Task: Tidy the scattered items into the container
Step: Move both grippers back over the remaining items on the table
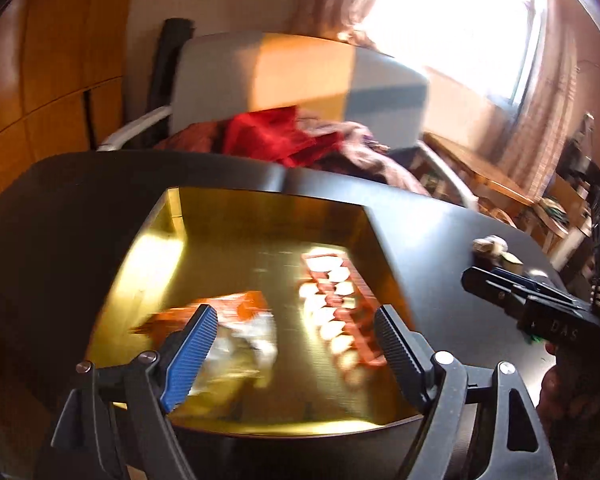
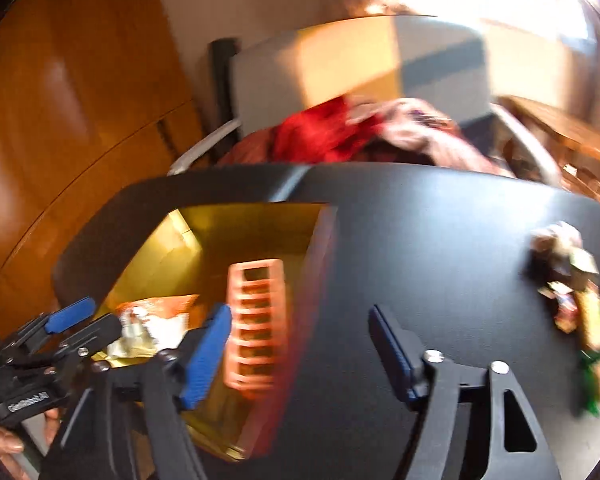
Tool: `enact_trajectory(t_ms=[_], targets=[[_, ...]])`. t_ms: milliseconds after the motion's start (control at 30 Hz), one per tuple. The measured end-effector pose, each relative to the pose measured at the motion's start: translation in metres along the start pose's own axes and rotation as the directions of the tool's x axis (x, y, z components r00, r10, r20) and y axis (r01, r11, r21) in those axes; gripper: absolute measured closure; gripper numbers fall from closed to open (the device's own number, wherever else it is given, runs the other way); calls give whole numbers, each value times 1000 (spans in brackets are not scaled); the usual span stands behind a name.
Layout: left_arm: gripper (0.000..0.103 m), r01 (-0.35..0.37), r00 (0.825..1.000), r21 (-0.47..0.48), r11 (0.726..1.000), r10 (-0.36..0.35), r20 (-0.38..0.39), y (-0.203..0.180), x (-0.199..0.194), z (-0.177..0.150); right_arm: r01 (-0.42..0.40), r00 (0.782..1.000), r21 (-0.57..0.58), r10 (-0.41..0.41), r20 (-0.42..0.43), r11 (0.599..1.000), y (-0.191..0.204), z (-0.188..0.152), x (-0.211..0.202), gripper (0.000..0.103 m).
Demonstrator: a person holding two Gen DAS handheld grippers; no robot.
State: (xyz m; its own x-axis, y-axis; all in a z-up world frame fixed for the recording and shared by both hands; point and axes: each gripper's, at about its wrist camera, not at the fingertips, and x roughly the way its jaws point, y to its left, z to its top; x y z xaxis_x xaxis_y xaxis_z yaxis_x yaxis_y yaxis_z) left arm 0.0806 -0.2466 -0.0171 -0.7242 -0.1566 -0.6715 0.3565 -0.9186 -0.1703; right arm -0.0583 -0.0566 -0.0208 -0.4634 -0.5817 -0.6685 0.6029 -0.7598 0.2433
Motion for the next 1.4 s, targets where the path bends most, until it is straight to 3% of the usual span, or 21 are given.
enact_trajectory(t_ms=[133, 300, 467, 700, 833, 1000, 1200, 1400], targets=[[21, 91, 996, 76, 993, -89, -27, -48, 4, -1, 50, 999, 167, -49, -11, 985, -73, -18, -31, 30], [21, 177, 982, 180, 968, -163, -92, -106, 20, -8, 93, 993, 331, -113, 41, 939, -165, -44, -75, 30], [21, 248, 963, 258, 934, -208, -171, -152, 37, -24, 125, 987, 369, -153, 50, 921, -229, -46, -95, 29], [21, 299, 940, 308, 903, -224, -257, -183, 53, -45, 182, 983, 365, -178, -46, 913, -292, -21, -63, 26], [21, 304, 932, 305, 902, -216, -290, -187, 63, -49, 210, 978, 355, -191, -89, 911, -311, -10, -39, 28], [21, 293, 930, 280, 914, -205, -306, -181, 75, -49, 189, 979, 395, -142, -145, 899, -325, -21, -15, 37], [21, 286, 928, 248, 926, -203, -313, -174, 83, -49, 143, 986, 384, -96, -137, 912, -298, -41, -18, 40], [21, 301, 927, 257, 918, -218, -306, -174, 79, -52, 51, 994, 421, -4, -111, 905, -268, -59, -22, 40]])
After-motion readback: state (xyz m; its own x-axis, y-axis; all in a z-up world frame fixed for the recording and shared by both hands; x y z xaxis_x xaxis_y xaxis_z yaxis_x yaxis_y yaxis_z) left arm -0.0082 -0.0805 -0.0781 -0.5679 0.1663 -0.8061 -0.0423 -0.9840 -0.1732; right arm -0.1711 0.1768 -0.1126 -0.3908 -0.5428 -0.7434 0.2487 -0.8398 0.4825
